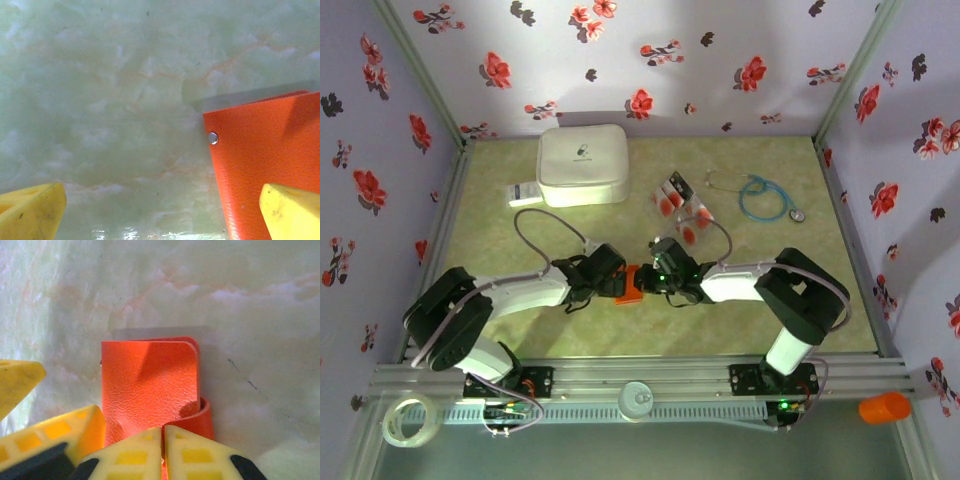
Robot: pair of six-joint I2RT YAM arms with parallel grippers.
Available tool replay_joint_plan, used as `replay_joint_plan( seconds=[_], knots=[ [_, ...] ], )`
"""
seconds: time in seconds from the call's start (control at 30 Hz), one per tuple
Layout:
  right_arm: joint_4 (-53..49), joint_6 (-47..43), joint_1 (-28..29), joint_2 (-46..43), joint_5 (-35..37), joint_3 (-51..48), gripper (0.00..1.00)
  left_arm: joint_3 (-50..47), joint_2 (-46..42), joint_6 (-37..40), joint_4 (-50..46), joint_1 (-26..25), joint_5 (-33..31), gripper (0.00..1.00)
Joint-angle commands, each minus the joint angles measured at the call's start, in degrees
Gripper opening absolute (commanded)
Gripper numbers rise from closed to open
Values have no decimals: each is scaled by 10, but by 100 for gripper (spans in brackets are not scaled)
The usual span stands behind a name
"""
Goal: Put the credit cards into the card holder
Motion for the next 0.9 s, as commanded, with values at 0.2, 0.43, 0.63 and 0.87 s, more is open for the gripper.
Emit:
replay_joint_plan(
  seconds=[0.2, 0.43, 0.63, 0.87],
  knots=[
    [-117, 29, 7, -33, -8, -2, 33, 11, -104, 3, -26, 47, -8, 100],
    [-207, -10, -27, -116, 1, 54, 50, -4, -212, -12, -37, 109, -7, 100],
    [-344, -66, -78, -224, 47, 108, 83, 6, -269, 23, -61, 157, -9, 100],
    [-493, -135, -188, -364, 234, 137, 99, 39, -287, 95, -60, 218, -52, 100]
  ],
)
